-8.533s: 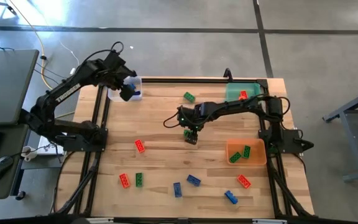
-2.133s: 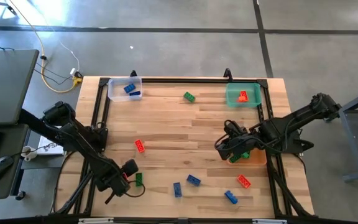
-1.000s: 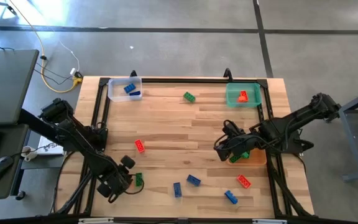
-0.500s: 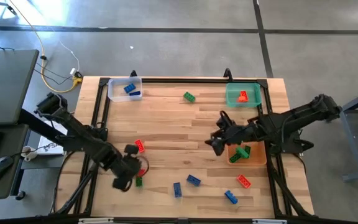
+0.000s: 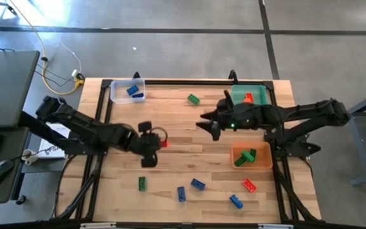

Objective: Sort & place blocks by color
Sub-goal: Put the orange game piece into the green bin

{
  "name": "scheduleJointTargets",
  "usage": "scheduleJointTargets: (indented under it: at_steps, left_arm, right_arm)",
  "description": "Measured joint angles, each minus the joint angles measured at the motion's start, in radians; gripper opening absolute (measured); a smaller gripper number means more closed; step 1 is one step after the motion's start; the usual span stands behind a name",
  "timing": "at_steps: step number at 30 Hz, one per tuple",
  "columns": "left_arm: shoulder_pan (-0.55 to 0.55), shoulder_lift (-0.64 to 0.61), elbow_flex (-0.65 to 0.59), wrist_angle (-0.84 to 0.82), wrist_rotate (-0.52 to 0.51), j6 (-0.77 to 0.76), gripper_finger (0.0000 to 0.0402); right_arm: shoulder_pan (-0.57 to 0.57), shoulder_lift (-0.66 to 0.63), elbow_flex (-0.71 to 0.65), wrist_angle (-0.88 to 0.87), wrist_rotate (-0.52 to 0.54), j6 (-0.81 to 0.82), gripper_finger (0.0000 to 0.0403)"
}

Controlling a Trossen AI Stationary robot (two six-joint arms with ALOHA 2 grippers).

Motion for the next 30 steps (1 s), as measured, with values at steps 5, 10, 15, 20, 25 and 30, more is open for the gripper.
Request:
scheduleJointTargets:
  at_steps: [5,10,15,20,25,30]
  left_arm:
    - [0.1,0.0,0.033,0.048,-0.034,0.056,0.0105]
    - [0.172,0.0,0.058,0.136,-0.051,0.167,0.0105]
    - [0.238,0.0,0.098,0.15,-0.045,0.268,0.0105]
    - [0.3,0.0,0.13,0.144,-0.02,0.35,0.0105]
    - [0.348,0.0,0.144,0.143,-0.004,0.445,0.0105]
    - [0.381,0.0,0.144,0.106,-0.002,0.482,0.0105]
  right_arm:
    - [-0.061,0.0,0.0,0.119,-0.005,-0.055,0.0257]
    - [-0.111,0.0,0.0,0.284,-0.046,-0.13,0.0257]
    - [-0.16,0.0,0.0,0.361,-0.052,-0.137,0.0257]
    - [-0.187,0.043,0.066,0.304,-0.061,-0.126,0.0257]
    - [-0.192,0.152,0.219,0.098,-0.043,-0.142,0.0257]
    - [-0.192,0.252,0.343,-0.095,-0.006,-0.067,0.0257]
